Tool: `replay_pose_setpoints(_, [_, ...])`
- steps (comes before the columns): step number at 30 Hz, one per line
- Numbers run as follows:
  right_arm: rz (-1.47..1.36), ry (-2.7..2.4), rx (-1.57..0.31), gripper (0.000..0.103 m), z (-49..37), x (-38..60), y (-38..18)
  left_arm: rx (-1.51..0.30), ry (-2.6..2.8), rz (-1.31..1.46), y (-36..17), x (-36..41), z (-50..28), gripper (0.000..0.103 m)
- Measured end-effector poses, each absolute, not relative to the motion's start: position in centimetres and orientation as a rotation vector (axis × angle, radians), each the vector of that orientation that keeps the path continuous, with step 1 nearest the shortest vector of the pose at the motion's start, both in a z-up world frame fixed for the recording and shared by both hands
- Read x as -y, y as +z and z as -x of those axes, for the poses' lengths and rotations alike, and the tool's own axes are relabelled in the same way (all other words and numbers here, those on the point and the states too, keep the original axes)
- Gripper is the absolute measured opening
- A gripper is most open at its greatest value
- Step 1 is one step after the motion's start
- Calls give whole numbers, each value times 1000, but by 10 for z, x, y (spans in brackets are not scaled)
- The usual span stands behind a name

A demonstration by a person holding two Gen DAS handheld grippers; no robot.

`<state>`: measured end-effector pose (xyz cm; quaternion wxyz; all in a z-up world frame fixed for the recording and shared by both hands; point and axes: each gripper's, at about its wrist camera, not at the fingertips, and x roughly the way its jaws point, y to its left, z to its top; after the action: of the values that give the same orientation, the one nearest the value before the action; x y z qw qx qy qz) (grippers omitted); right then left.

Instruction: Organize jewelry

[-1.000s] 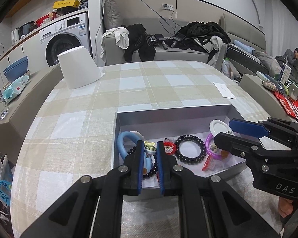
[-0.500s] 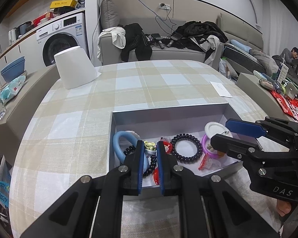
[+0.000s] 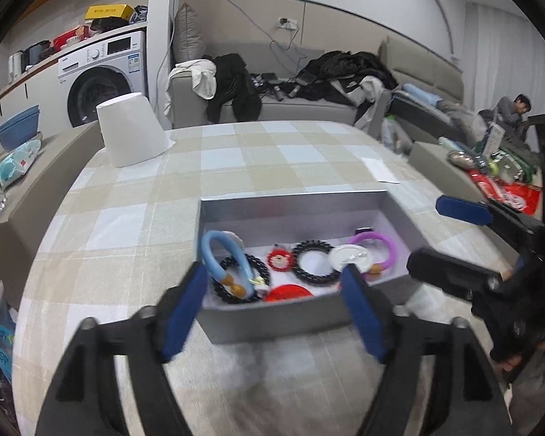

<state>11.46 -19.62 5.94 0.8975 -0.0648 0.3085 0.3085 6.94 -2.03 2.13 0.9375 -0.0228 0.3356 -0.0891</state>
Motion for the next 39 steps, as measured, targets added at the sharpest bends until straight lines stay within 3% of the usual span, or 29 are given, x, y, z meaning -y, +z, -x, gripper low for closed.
replay_pose_setpoints(2, [100,634,-607,103,-109,203,62,-665,-177,44,22,21,-58,101])
replay_pose_setpoints(3, [91,633,-606,103,-108,205,63,-654,-155,34,23,21,-54,102])
replay_pose_setpoints(18, [133,649,-615,103,-91,203,47,-643,-3,74,13,2,-52,102])
replay_pose_setpoints(39, [97,666,-462,103,-79,213,56,-577,42,84,10,-5,-46,102])
